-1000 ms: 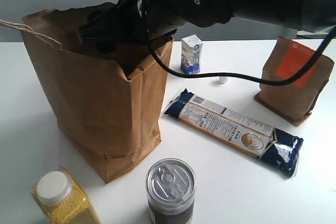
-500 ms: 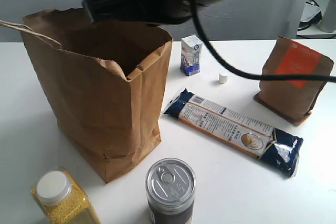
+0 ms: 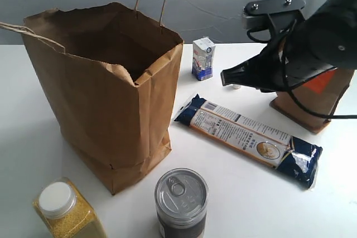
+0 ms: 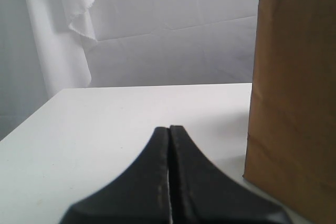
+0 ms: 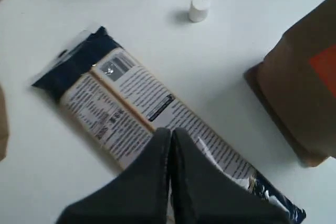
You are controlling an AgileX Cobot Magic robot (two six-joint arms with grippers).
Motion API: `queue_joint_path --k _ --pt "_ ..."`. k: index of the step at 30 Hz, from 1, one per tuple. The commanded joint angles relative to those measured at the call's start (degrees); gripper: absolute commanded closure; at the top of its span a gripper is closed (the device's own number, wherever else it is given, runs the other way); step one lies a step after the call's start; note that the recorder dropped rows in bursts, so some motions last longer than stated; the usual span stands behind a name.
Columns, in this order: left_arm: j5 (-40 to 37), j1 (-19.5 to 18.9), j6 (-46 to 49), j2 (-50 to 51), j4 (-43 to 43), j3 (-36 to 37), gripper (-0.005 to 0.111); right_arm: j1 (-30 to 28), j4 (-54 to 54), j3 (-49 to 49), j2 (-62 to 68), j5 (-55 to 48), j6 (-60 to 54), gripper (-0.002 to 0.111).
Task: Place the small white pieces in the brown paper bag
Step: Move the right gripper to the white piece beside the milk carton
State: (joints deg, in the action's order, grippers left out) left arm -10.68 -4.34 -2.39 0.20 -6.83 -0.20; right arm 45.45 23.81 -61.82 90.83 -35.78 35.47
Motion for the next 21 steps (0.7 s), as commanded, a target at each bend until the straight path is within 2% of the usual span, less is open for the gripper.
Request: queue_joint_path --k 1,5,10,15,21 --pt "0.3 0.5 -0.2 -0.2 -0.2 0.2 0.107 -3.9 0.2 -4.0 9.3 5.1 -3.8 0.096" --pt "0.3 0.5 -0.2 -0.2 -0.2 0.2 0.107 -6.6 -2.2 -15.3 19.2 5.1 -5.6 0.066" --pt "0.3 0.5 -0.2 -0.2 -0.2 0.2 0.107 -10.0 -2.8 -27.5 30.2 4.8 -8.9 0.064" --pt "0.3 0.5 -0.2 -0.2 -0.2 0.2 0.107 -11.1 -3.3 -34.9 37.1 2.9 -11.2 0.064" --pt "0.3 0.5 -0.2 -0.2 -0.2 0.2 0.107 -12.0 -3.9 -38.9 41.6 2.7 -11.7 0.064"
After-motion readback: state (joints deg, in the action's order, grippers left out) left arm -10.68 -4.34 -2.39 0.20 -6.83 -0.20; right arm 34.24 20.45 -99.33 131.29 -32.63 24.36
